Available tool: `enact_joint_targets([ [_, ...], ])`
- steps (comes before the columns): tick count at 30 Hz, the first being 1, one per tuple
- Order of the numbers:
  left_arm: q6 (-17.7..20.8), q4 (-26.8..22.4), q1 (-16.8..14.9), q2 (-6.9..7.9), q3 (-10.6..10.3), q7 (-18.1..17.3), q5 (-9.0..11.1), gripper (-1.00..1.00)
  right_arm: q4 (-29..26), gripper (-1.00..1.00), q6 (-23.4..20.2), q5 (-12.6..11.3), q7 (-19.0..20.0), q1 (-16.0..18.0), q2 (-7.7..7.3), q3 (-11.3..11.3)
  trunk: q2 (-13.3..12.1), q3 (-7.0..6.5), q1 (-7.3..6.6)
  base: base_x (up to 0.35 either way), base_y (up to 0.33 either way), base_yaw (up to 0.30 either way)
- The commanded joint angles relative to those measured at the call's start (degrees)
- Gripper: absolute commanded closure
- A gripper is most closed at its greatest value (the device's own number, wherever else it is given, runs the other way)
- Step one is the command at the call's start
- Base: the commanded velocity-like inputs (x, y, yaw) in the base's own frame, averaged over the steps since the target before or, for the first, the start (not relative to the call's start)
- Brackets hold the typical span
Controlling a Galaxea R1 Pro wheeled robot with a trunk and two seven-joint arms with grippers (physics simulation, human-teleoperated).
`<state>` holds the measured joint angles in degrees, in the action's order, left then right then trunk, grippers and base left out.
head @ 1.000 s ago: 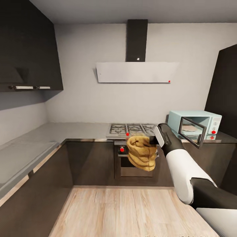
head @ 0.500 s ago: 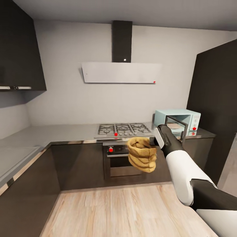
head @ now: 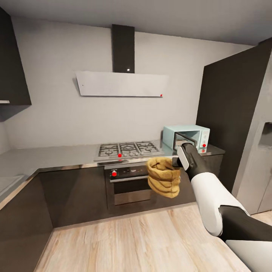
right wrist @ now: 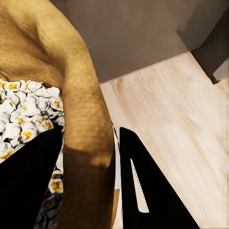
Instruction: In the kitchen, take the popcorn bag from the countertop, put it into the microwave, and heat it until the popcorn is cooked so the cooked popcorn ends up inside the bag.
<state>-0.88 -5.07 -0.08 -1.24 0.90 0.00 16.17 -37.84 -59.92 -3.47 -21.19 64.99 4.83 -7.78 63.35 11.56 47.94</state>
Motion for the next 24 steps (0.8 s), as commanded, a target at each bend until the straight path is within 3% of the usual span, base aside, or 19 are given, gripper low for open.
enact_joint_targets([
  [1, -0.09, -0.03, -0.01, -0.01, 0.07, 0.00, 0.26, -1.00, -0.04, 1.00, -0.08, -0.32, -0.45, 0.05, 0.04, -0.22, 0.05, 0.04, 0.00, 0.000, 0.000, -0.246],
  [8, -0.09, -0.03, -0.01, 0.00, 0.07, 0.00, 0.26, -1.00, -0.37, 1.00, -0.08, -0.22, -0.60, 0.05, -0.74, -0.31, 0.05, -0.21, 0.00, 0.000, 0.000, -0.246],
  [24, -0.09, -0.03, -0.01, 0.07, 0.09, 0.00, 0.26, -1.00, -0.74, 1.00, -0.08, -0.18, -0.61, 0.05, -0.79, -0.31, 0.05, -0.79, 0.00, 0.000, 0.000, -0.246],
])
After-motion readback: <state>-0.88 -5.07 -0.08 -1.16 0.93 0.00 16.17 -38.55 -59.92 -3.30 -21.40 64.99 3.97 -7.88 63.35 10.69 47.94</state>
